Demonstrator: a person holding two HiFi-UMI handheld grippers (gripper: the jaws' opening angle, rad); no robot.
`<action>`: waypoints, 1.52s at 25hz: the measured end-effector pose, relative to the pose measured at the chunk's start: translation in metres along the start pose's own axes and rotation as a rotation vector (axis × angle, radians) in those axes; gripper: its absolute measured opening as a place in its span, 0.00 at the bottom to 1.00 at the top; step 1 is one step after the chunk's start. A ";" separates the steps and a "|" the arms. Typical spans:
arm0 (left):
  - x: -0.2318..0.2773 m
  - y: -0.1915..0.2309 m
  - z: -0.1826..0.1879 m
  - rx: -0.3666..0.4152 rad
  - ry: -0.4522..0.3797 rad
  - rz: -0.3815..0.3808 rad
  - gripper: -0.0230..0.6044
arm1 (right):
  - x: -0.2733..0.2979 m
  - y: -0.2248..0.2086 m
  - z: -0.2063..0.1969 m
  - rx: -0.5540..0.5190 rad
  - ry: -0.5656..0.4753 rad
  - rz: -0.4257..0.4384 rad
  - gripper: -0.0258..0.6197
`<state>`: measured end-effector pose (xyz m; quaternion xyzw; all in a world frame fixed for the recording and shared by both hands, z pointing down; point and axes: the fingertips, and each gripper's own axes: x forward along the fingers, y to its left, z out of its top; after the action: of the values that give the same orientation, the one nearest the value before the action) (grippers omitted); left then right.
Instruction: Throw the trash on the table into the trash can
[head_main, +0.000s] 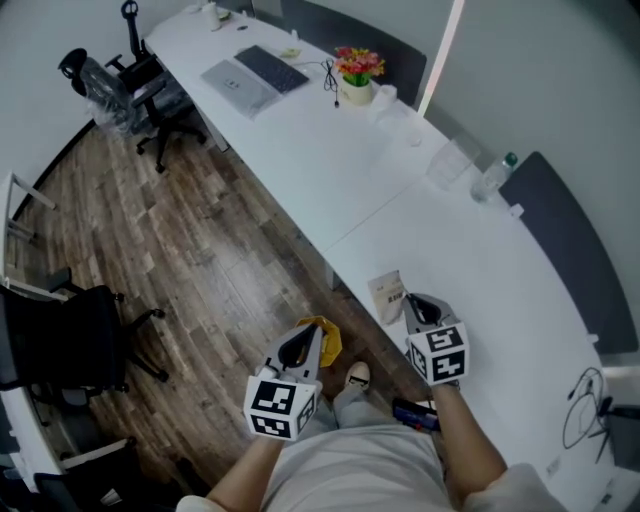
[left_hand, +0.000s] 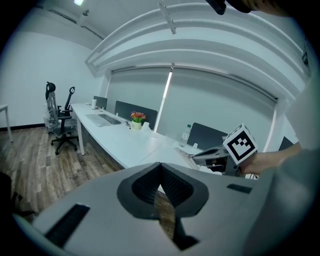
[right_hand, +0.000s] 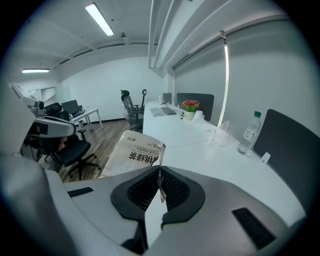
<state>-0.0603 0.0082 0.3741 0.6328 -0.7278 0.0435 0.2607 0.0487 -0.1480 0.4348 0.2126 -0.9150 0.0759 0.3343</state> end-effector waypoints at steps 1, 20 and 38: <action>-0.006 0.002 0.000 -0.003 -0.006 0.010 0.04 | -0.004 0.005 0.004 -0.007 -0.009 0.009 0.10; -0.133 0.069 -0.020 -0.053 -0.086 0.196 0.04 | -0.002 0.145 0.030 -0.100 -0.064 0.207 0.10; -0.111 0.092 -0.052 -0.102 -0.040 0.219 0.04 | 0.039 0.174 0.004 -0.213 0.030 0.316 0.10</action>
<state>-0.1236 0.1465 0.3948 0.5361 -0.7989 0.0220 0.2718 -0.0566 -0.0059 0.4571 0.0285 -0.9348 0.0333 0.3525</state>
